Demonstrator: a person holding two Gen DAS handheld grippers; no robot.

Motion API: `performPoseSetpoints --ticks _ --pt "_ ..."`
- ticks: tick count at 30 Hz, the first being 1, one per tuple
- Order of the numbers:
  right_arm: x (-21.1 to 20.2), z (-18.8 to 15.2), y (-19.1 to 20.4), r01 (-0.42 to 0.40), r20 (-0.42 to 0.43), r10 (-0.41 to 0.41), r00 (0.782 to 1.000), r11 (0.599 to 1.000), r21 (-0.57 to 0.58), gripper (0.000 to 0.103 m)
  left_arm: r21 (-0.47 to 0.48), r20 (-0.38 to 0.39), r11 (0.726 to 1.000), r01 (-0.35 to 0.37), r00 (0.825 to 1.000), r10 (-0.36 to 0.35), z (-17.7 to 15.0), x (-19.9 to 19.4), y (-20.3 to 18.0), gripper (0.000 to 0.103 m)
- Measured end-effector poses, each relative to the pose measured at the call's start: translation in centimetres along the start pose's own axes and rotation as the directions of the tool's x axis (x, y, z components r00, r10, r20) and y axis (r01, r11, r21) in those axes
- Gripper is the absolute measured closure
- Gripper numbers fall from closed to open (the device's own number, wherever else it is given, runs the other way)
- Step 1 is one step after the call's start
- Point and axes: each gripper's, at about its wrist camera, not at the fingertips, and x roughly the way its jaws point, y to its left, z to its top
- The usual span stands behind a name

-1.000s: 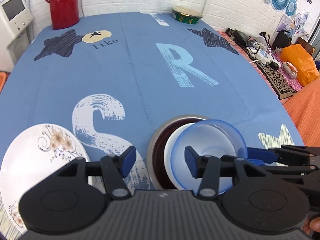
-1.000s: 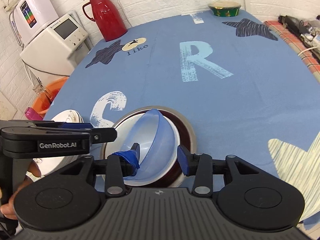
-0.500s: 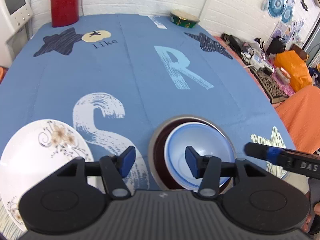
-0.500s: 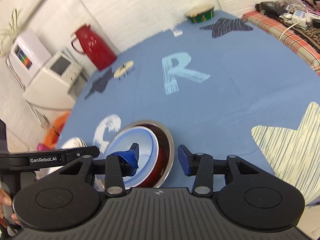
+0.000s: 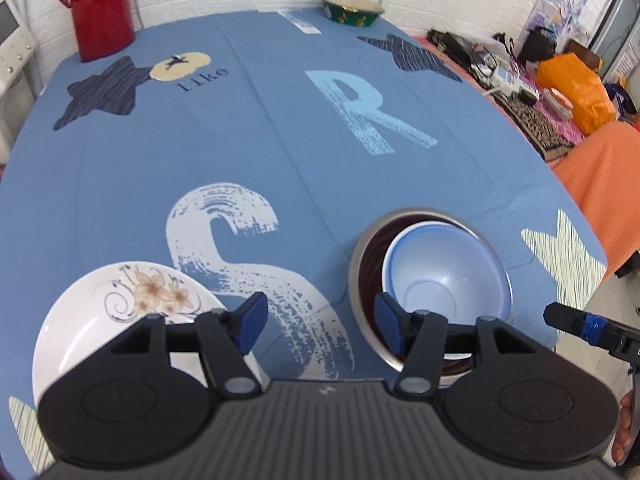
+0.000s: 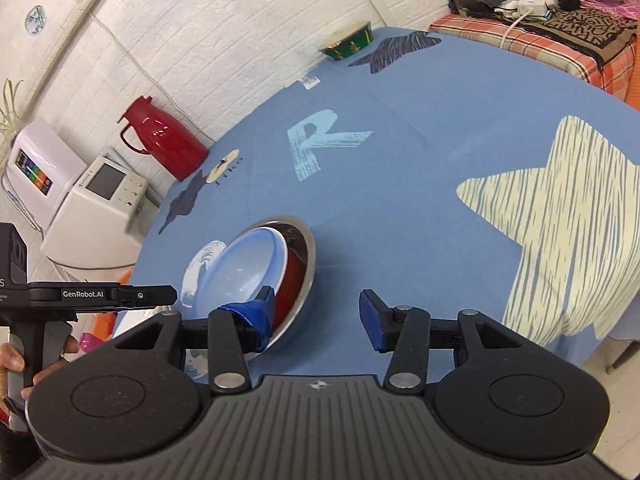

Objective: Organize plates and bowls
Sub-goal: 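Grasp the steel bowl rim of the nested bowls with the left gripper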

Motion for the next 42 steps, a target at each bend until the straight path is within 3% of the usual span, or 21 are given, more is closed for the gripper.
performPoseSetpoints --ticks 9,24,29,32,35,37,39,42 --pt "1.3 0.3 -0.2 0.029 -0.041 -0.028 0.999 1.0 0.004 0.07 0.013 -0.079 1.0 0.027 0.997 -0.026 0.8 3.4 0.7 0.044" --pt "6.5 3.0 2.7 0.161 -0.193 -0.212 0.958 0.954 -0.252 0.065 -0.017 -0.083 0.998 0.064 0.994 -0.065 0.7 5.0 1.1 0.043" --pt "7.2 2.7 1.5 0.162 -0.201 -0.198 0.959 0.97 -0.182 0.057 -0.004 -0.058 0.997 0.071 0.996 -0.071 0.5 4.9 1.2 0.043" --pt "6.6 2.1 1.3 0.153 -0.146 -0.179 0.973 0.973 -0.174 0.056 0.013 -0.047 0.998 0.065 0.997 -0.064 0.2 4.7 1.0 0.043" --pt "6.4 1.9 1.6 0.167 -0.129 -0.189 0.973 0.971 -0.169 0.056 0.01 -0.044 0.998 0.062 0.997 -0.062 0.2 4.7 1.0 0.043" --pt "6.5 1.9 1.9 0.176 -0.134 -0.2 0.97 0.969 -0.174 0.056 0.001 -0.044 0.998 0.066 0.997 -0.065 0.0 4.7 1.1 0.047" --pt "6.5 1.9 2.2 0.166 -0.12 -0.193 0.974 0.965 -0.203 0.063 -0.005 -0.04 0.998 0.067 0.997 -0.067 -0.1 4.6 1.0 0.048" --pt "6.5 1.8 2.7 0.124 -0.099 -0.156 0.983 0.953 -0.276 0.075 -0.034 -0.037 0.993 0.114 0.993 -0.116 -0.2 4.5 1.2 0.066"
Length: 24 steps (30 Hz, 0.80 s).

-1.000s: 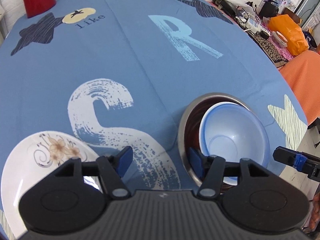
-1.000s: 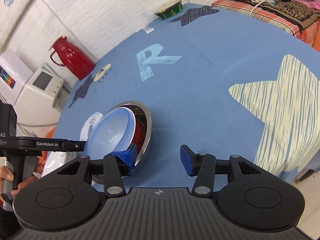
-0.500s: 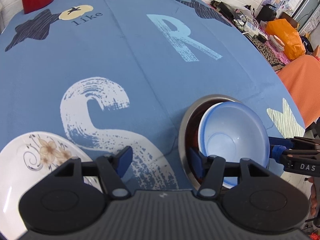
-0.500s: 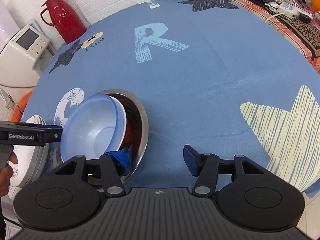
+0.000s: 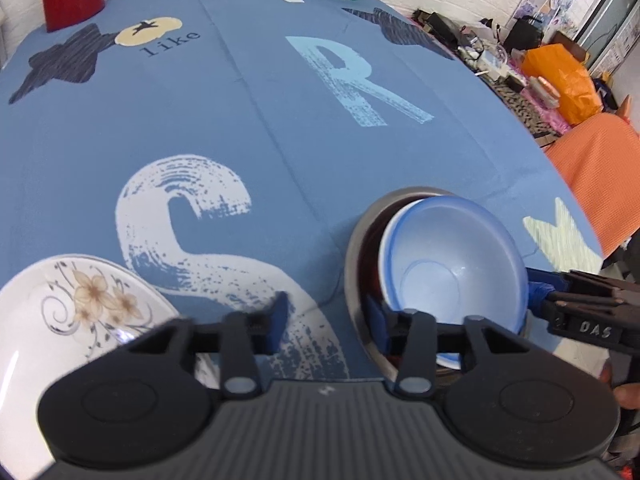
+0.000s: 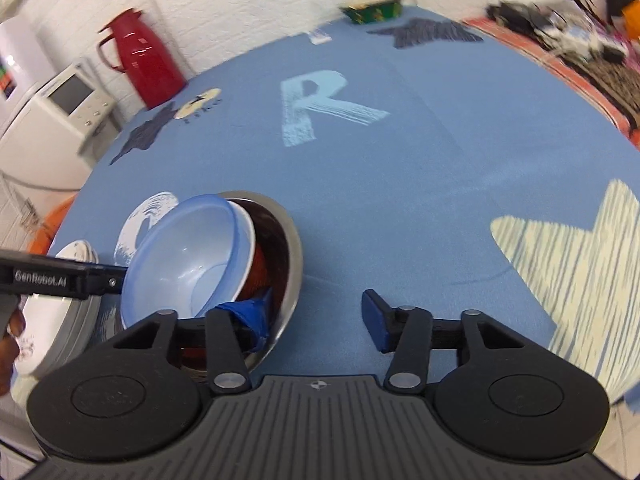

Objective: Organize plates and bowls
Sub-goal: 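Grasp the steel bowl rim of the nested bowls with the left gripper, then lift and carry the nested bowls with the left gripper over the plate stack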

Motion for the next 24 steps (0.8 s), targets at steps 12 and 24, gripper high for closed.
performPoseSetpoints --ticks 12,24 --pt "0.6 1.2 0.3 -0.006 -0.098 0.008 0.995 1.0 0.027 0.086 -0.09 0.017 0.996 0.027 1.0 -0.025 -0.3 -0.1 -1.1 0.103" --pt "1.1 2.3 -0.4 -0.059 -0.219 0.089 0.972 0.988 0.141 0.096 -0.106 0.029 0.994 0.009 1.0 -0.006 -0.5 -0.2 -1.1 0.103"
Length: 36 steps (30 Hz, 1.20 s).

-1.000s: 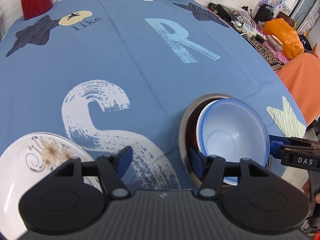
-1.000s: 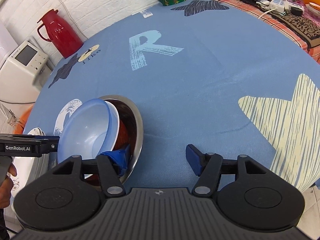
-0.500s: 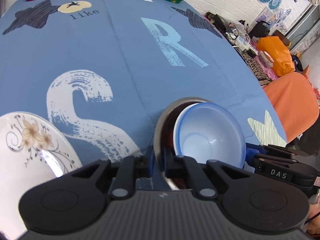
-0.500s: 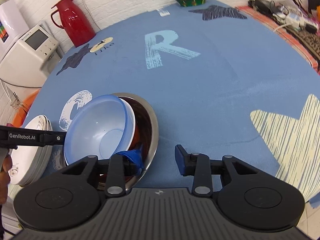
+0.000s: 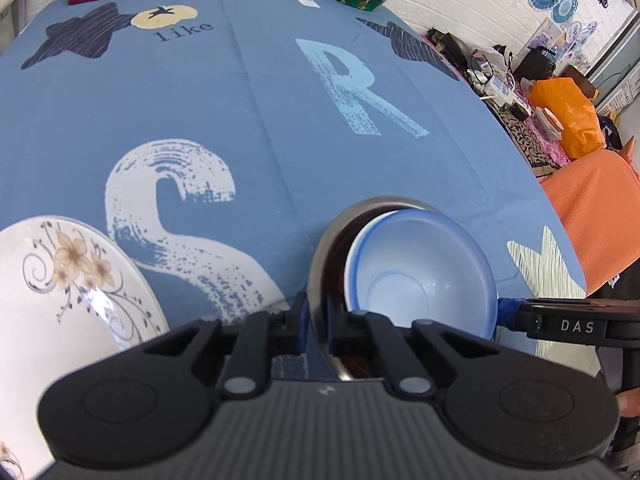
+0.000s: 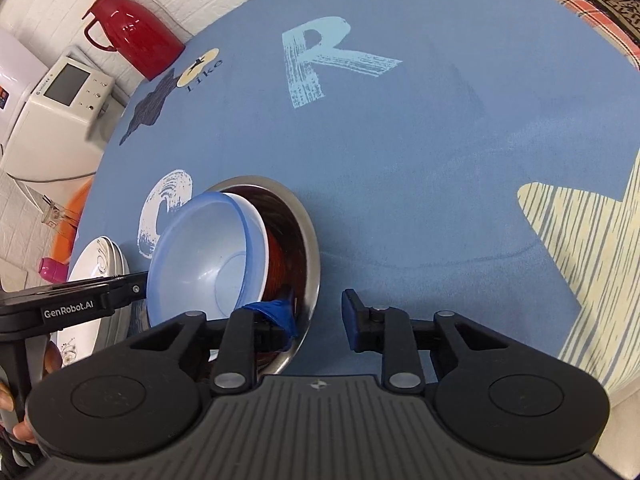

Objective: Organize plates and bowls
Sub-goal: 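Lift and carry the nested bowls with the left gripper over the plate stack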

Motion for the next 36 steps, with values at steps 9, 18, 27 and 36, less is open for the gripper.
performPoseSetpoints --ticks 9,18,27,36 --pt "-0.2 0.2 -0.3 -0.025 -0.04 0.029 0.999 0.995 0.099 0.098 -0.016 0.0 1.0 0.01 1.0 -0.01 -0.2 -0.4 0.3 0.103" --pt "0.2 1.1 0.9 -0.058 -0.041 0.061 0.997 0.995 0.081 0.099 -0.058 -0.001 0.998 0.001 1.0 -0.001 0.5 -0.9 1.5 0.103" --pt "1.0 0.9 1.2 -0.099 -0.08 0.114 0.99 0.98 0.171 0.099 -0.059 0.02 0.997 -0.044 0.999 0.045 1.0 -1.5 2.1 0.103" --pt "1.6 1.7 3.7 -0.118 -0.099 0.129 0.987 0.987 0.11 0.097 -0.091 0.078 0.995 -0.046 0.996 0.053 1.9 -3.0 3.9 0.103"
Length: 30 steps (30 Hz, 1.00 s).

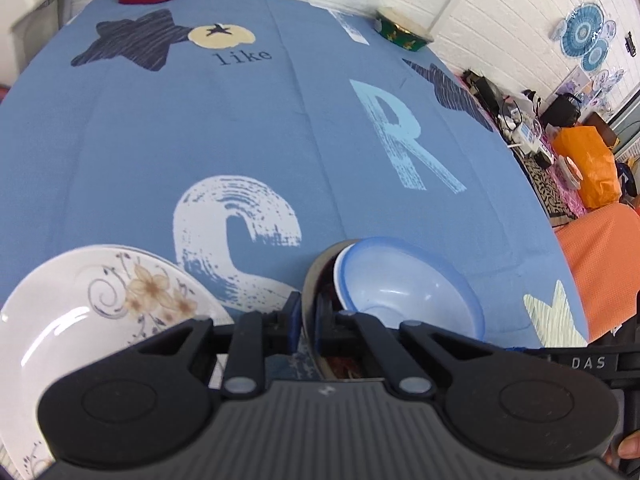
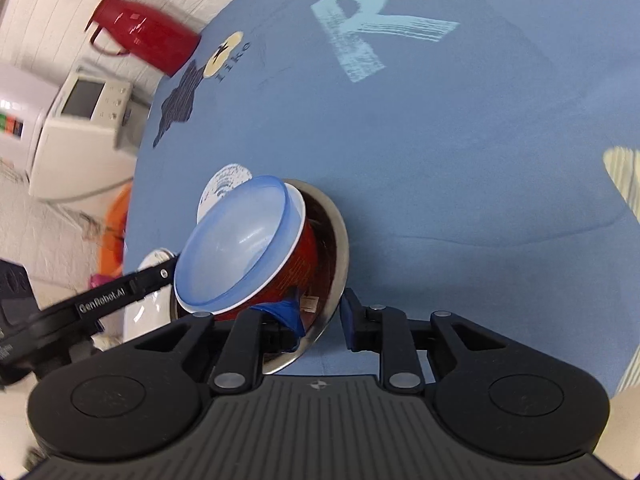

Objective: Organize plates and bowls
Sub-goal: 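Lift and carry the nested bowls with the left gripper over the plate stack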

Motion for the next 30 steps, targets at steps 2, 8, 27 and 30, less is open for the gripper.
performPoseSetpoints --ticks 2,8,27,30 --pt "0.3 -0.1 0.6 0.012 0.016 -0.012 1.0 1.0 -0.027 0.097 0.017 0.015 1.0 -0.022 1.0 0.022 -0.3 -0.2 0.0 0.103" --pt "-0.5 0.1 2.6 0.037 0.082 -0.027 0.996 0.992 -0.119 0.096 -0.013 0.047 1.0 -0.013 0.999 0.013 0.1 -1.1 1.0 0.103" --pt "6.7 -3.8 14.2 -0.122 -0.108 0.089 0.99 0.929 -0.35 0.094 -0.153 0.223 0.961 -0.232 0.939 0.262 -4.7 -12.2 10.2 0.103" --pt "8.1 -4.6 14.9 -0.139 -0.149 0.091 0.985 0.925 -0.355 0.093 -0.173 0.236 0.955 -0.241 0.931 0.278 -5.8 -12.5 11.7 0.103"
